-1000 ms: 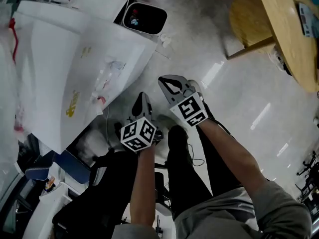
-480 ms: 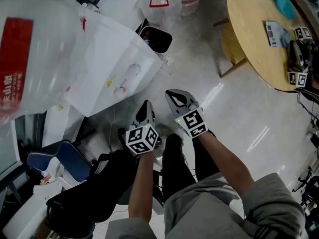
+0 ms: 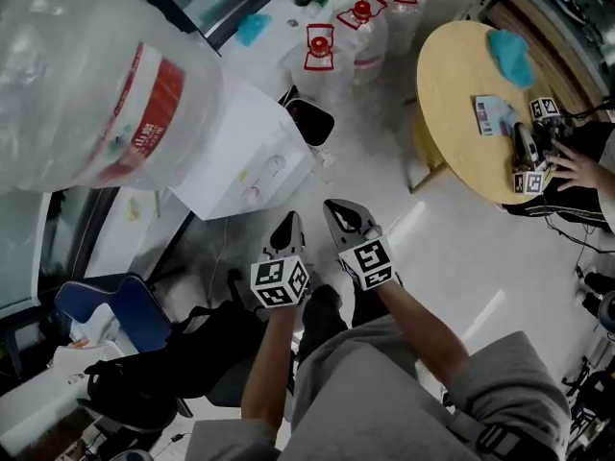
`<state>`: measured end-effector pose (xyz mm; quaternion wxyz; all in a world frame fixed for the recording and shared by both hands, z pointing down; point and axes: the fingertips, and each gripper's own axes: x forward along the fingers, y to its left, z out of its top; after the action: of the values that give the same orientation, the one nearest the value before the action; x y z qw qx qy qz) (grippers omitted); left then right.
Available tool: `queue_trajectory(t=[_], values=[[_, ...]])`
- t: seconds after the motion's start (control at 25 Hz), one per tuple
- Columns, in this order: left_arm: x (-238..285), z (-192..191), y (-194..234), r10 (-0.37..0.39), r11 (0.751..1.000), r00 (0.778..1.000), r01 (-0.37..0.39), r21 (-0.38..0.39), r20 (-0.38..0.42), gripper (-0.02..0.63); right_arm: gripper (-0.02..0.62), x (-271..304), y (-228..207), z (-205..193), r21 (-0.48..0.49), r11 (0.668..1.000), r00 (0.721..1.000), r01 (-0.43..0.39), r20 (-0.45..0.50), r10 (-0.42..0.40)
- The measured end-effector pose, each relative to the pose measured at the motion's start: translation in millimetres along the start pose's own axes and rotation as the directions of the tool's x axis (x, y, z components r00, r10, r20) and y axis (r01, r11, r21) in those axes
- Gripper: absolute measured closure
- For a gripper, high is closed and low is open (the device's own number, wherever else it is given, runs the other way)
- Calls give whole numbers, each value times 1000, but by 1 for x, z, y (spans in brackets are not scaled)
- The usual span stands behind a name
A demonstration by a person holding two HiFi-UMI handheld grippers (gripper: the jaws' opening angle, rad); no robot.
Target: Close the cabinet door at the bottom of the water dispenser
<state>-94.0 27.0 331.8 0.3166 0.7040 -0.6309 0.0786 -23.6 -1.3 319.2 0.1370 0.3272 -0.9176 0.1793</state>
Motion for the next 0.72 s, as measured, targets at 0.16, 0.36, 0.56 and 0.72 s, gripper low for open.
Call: queue_trajectory(t=[0.16,0.36,0.56,0.72], values=[[-15,38,-20,-20,999,998,19,31,56,597,586,-18,2,42,-16,1000,999,21,32,-21],[-42,86,-38,-41,995,988,27,92,147,597,586,-38,11,87,-30,999,994,35,102,-32],[-61,117,-52,-83,984,976,49,169,201,597,586,-51,17,122,-43,998,986,44,161,-37],[-71,140,-65,-127,969,961,67,239,244,597,586,-63,24,152,-74,996,975,45,219,-28]])
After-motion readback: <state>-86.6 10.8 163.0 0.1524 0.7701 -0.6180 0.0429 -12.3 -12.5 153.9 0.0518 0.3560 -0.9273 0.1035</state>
